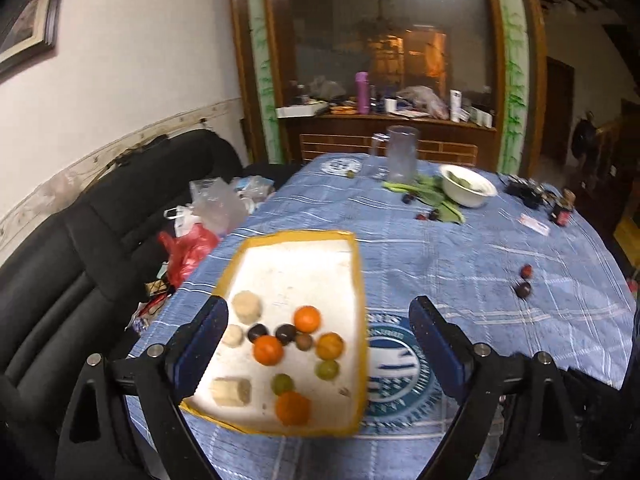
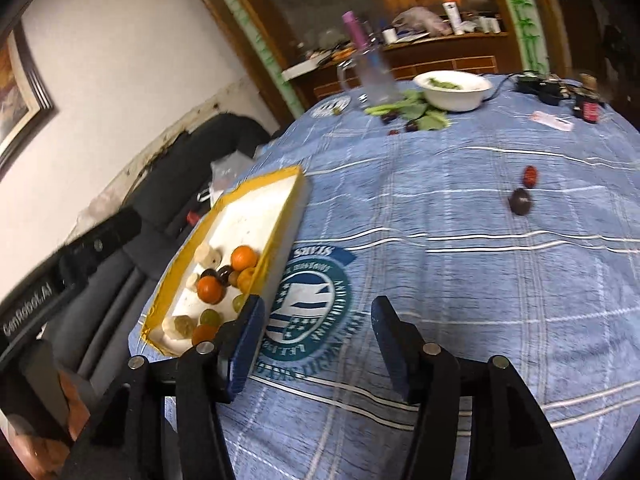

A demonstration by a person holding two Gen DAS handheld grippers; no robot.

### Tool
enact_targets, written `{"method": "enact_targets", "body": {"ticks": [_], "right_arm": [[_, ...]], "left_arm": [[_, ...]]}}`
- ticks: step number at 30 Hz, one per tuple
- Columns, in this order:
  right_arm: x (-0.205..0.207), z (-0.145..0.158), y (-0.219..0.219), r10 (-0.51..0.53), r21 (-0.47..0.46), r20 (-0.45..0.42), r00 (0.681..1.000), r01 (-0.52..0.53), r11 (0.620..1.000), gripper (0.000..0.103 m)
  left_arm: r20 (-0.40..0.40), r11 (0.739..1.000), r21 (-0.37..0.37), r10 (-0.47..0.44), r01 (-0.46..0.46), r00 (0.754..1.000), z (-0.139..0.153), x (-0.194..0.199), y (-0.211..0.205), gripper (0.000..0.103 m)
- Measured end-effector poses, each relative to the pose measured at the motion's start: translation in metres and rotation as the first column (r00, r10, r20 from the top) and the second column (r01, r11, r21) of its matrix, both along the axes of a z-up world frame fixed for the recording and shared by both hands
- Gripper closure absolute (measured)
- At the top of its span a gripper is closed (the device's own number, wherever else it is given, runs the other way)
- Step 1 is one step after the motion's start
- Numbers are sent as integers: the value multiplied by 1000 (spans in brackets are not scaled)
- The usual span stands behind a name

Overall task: Organize fruits
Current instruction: 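Grasp the red date on the table with the right tool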

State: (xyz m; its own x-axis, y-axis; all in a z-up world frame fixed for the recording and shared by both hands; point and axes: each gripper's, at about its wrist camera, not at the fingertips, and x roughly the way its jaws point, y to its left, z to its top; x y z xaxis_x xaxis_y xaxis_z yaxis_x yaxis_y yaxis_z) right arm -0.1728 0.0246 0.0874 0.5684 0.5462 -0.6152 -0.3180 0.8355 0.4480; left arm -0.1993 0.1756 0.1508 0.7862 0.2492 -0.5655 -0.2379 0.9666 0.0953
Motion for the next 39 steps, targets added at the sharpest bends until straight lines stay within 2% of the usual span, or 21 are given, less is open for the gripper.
{"method": "enact_targets", "body": {"ticks": [7,13,25,39], "right_arm": [[-8,-4,-32,-64,47,-8,998,65,997,43],[-7,-8,-51,-101,67,-24,995,103,992,43],[8,-30,-81,-183,54,-84,980,188,981,43],[22,-44,-84,-200,17,-108,974,203,979,43]], "left_arm": [[-14,997,26,-67,68,998,1,-4,-33,12],[-29,994,37,-99,100,995,-3,-1,-45,12],[-77,987,25,-153,156,985,-22,17,-59,12],[-123,983,-13,-183,183,975,-40,34,-61,12]]}}
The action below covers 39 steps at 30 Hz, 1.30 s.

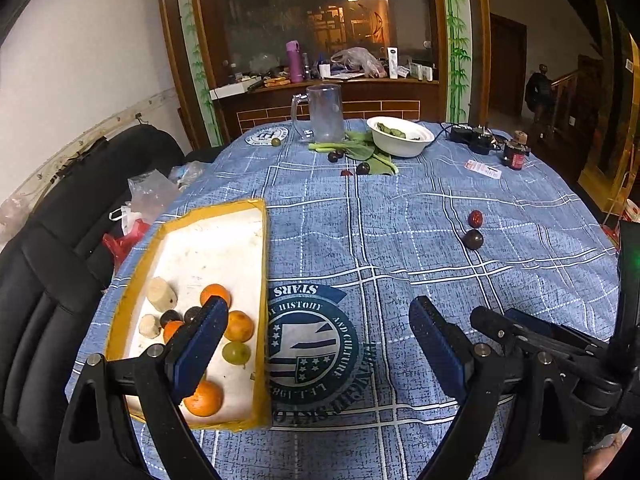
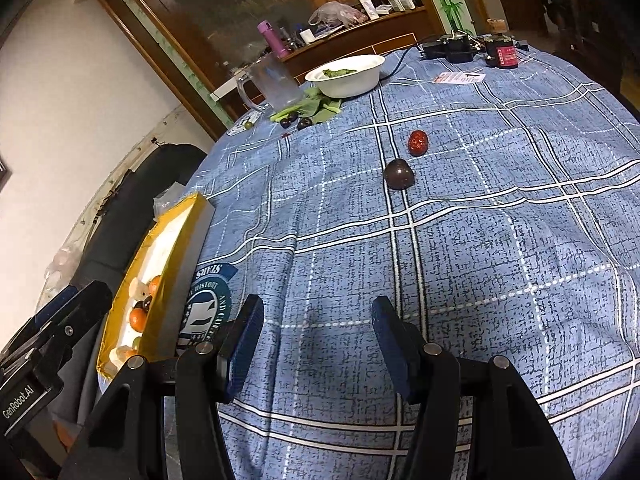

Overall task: Organize fruits
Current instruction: 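Grasp the red date on the table with the right tool, then grasp the last dark plum with the left tool while the right tool holds the date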

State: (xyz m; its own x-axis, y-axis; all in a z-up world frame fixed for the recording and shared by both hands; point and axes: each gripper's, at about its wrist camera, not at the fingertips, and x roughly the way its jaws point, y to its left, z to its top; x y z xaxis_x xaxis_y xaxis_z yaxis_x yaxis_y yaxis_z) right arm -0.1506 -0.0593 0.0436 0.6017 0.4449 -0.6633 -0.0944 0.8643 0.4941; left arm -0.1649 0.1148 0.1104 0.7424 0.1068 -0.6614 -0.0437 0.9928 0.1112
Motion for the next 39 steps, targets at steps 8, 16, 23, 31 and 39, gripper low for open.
{"method": "enact_targets", "body": {"ticks": [8,16,23,31,39], "right_arm": [[15,-4,-34,-35,-64,-12,999,34,997,43],[72,4,-79,-97,-144,-1,995,96,985,43],[151,-12,-70,-96,-165,-28,995,90,982,44],[180,-29,-43,-40,-273,-4,999,38,961,78],[174,-19,-72,-70,-168,17,997,72,983,79]], "left_arm": [[-41,999,-43,2,-3,999,-15,15,6,12],[-80,990,-127,-69,58,994,-28,35,-10,12],[-105,982,-134,-149,134,983,-36,48,-31,12],[-155,957,-218,-227,191,961,-52,85,-52,13],[-136,928,-195,-346,317,928,-69,130,-112,26]]}}
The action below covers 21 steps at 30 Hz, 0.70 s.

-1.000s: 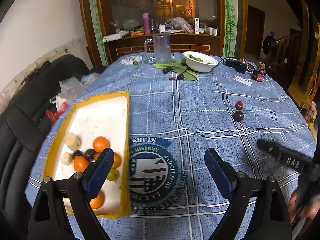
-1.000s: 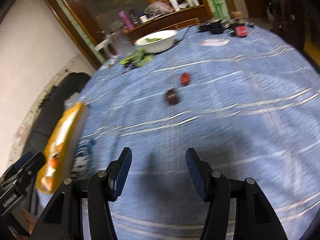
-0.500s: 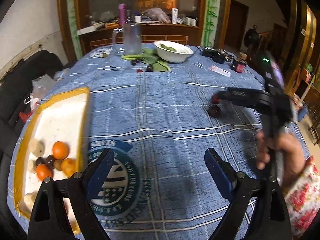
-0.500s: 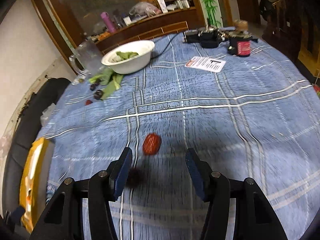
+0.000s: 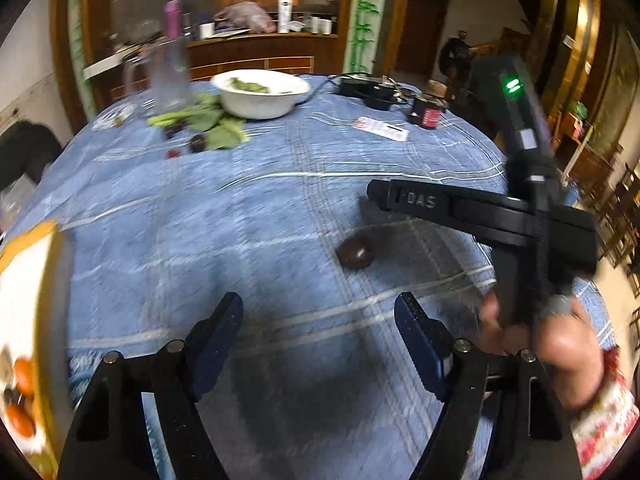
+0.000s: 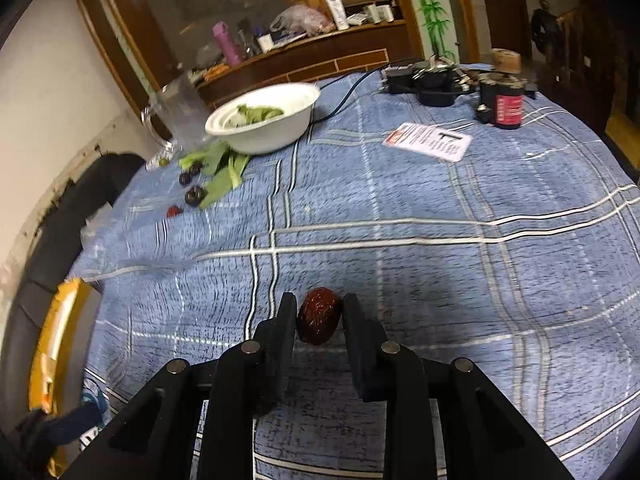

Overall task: Organize fruits
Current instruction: 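Grasp the last dark plum with the left tool while the right tool holds the date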

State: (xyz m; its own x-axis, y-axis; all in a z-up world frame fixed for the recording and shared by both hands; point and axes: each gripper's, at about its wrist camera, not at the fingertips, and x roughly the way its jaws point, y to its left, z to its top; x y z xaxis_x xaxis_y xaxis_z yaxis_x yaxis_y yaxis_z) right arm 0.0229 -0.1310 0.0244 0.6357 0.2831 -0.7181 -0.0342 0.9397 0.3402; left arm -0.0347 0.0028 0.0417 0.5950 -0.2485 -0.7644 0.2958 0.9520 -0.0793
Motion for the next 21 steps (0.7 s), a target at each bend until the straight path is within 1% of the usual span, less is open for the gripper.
{"method": "enact_targets", "body": {"ticks": [4,6,10,11,12,13,14,15,16,18,21], "right_arm": [[-3,10,-16,-37,23,28,999,37,999,79],[-3,12,-21,-49,37,33,998,48,998,79],[1,10,-26,-66,36,13,998,65,997,79],[3,10,-27,-68,41,10,998,68,997,79],[4,10,-27,-71,47,10,997,71,996,79],[4,11,-28,-73,51,11,997,72,996,79],[5,11,-28,-73,51,12,997,72,996,79],[5,11,-27,-73,48,10,997,73,996,79],[5,11,-27,-73,47,7,997,72,996,79],[6,9,-25,-67,48,0,998,66,997,79],[6,7,-20,-61,34,-2,998,61,998,79]], "left_arm": [[-16,1000,7,-24,25,1000,-13,26,-22,26],[-18,999,-2,-37,37,999,-17,32,-26,26],[-44,998,-25,-59,58,997,-27,41,-32,26],[-51,998,-29,-65,63,997,-30,42,-32,29],[-59,997,-30,-74,72,996,-33,42,-33,37],[-62,996,-22,-83,82,995,-36,42,-33,40],[-49,996,-10,-85,84,995,-36,41,-34,49],[-45,995,-9,-95,95,994,-35,40,-35,68],[-46,995,-13,-102,101,994,-35,40,-34,78],[-45,995,-32,-99,98,994,-34,40,-30,78],[-36,993,-82,-84,81,996,-28,40,-20,79]]}}
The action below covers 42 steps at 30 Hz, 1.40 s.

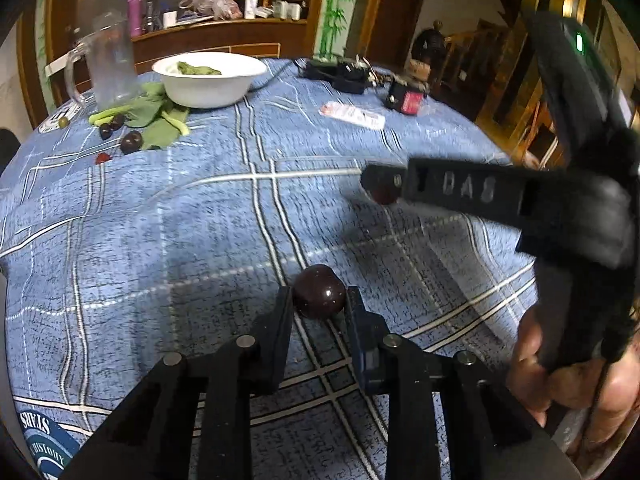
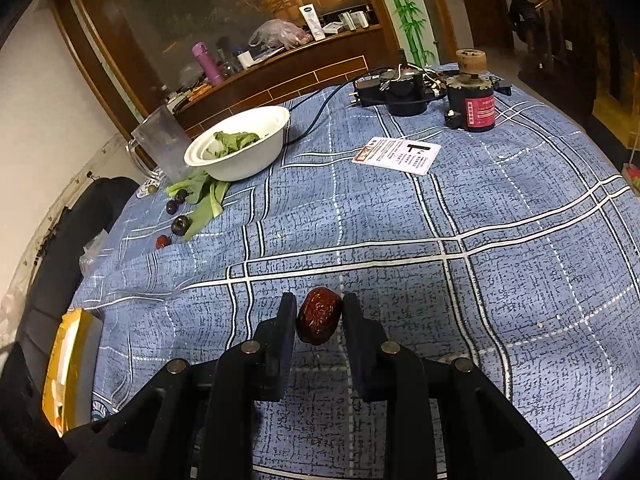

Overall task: Organize fruits
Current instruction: 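Grasp the last dark plum with the left tool while the right tool holds the date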

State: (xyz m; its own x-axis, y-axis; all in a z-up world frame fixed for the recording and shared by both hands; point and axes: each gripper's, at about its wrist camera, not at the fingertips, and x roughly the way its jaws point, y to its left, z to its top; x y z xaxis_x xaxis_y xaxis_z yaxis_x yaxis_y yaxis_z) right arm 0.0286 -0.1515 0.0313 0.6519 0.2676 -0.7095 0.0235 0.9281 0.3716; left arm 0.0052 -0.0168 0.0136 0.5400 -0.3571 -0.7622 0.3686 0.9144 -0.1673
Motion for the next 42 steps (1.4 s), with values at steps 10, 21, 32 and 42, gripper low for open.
{"method": "enact_targets", "body": {"ticks": [10,21,32,42], "right_arm": [[-1,-4,7,15,-15,-9,1000,-15,1000,79],[-2,-6,15,39,-11,-18,999,-40,999,79],[-6,-2,23,61,-26,4,998,-61,998,79],[-13,7,31,90,-35,32,995,-89,995,78]], "left_arm": [[30,996,-79,42,-39,999,16,-2,19,78],[8,990,-122,78,-77,997,18,3,32,78],[2,985,-145,90,-89,996,19,3,35,78],[-1,982,-169,90,-89,996,21,3,36,78]]}}
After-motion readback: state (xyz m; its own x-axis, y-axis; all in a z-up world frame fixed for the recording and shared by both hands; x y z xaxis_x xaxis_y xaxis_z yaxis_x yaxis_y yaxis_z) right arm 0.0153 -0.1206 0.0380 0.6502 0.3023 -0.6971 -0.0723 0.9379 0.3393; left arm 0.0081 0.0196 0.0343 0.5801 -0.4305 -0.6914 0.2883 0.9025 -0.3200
